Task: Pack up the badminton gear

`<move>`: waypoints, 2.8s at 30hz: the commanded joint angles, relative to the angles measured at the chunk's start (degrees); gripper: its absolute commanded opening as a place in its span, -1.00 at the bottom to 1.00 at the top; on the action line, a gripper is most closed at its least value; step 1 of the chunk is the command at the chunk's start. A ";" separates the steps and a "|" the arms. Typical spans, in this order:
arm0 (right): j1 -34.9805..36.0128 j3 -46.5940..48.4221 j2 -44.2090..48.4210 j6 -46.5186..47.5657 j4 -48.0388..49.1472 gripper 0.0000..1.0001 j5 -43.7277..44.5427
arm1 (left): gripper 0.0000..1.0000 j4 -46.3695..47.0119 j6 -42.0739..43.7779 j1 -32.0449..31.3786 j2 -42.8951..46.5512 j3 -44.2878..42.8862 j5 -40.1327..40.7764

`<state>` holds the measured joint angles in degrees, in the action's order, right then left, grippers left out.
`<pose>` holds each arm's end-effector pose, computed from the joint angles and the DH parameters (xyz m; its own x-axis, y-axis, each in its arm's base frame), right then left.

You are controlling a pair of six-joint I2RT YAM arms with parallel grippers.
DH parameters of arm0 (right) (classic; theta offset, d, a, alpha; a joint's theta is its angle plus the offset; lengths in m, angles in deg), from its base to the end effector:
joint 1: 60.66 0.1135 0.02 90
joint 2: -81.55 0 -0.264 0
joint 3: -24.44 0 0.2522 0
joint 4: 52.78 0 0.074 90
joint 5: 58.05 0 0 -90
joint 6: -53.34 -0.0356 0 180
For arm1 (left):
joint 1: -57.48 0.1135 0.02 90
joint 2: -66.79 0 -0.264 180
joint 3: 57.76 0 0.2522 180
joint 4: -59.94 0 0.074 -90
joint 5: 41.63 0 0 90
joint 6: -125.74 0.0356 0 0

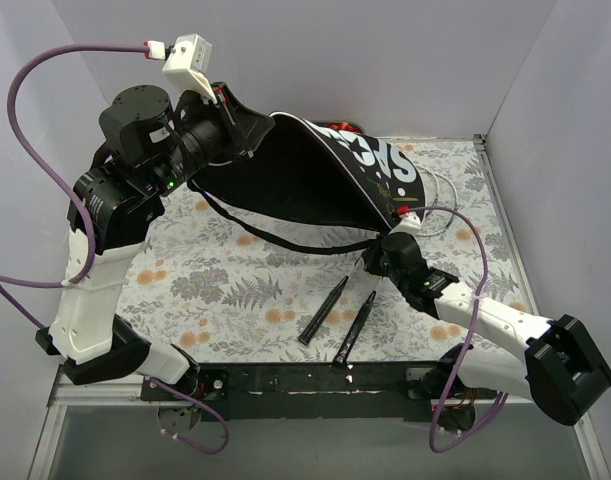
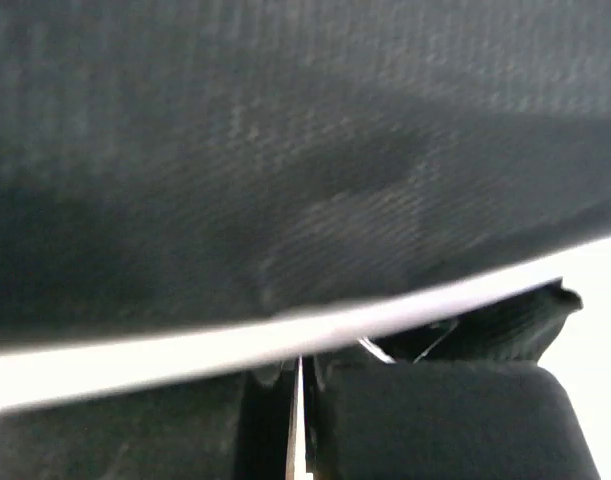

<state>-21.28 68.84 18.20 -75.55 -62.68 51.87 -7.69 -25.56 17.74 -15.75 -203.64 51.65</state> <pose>0.1888 0.1392 0.2157 -0.5200 0.3368 -0.7850 -0.0506 0.9052 0.4219 0.1613 -0.1315 0.5925 -0.5490 -0.6824 -0.4826 0.2350 0.4281 -0.8726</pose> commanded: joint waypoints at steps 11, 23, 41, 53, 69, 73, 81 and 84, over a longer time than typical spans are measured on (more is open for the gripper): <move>-2.27 -2.78 -11.95 4.53 48.17 -0.97 9.81 | -1.00 4.64 1.88 0.20 8.00 12.12 1.81; -10.63 21.81 -30.57 6.20 45.80 -0.97 -8.57 | -1.00 17.98 6.89 0.11 30.65 48.13 5.94; -11.33 16.94 -29.31 13.92 42.73 -0.97 -16.49 | -1.00 36.52 9.62 0.20 33.24 81.64 2.87; -13.80 15.07 -2.48 22.73 -9.55 -0.58 -20.37 | -1.00 42.62 2.51 0.02 26.99 85.80 -1.88; -13.62 18.93 -14.07 7.52 -18.71 -0.20 -18.53 | -1.00 42.26 -5.32 -0.59 35.52 94.32 -1.18; -13.62 21.75 -20.65 3.74 -21.61 -0.21 -14.66 | -1.00 44.10 -5.67 -0.68 35.17 95.46 -2.23; -13.54 24.12 -26.73 -0.57 -19.85 -0.14 -11.49 | -1.00 45.52 -5.24 -0.86 36.57 97.92 -5.12; -13.54 25.88 -29.28 -1.71 -19.68 -0.13 -10.96 | -1.00 45.78 -5.32 -0.86 37.10 98.97 -6.27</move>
<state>-35.03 90.87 -8.99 -74.39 -82.83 38.38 35.81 -30.80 17.19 19.24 -106.05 48.40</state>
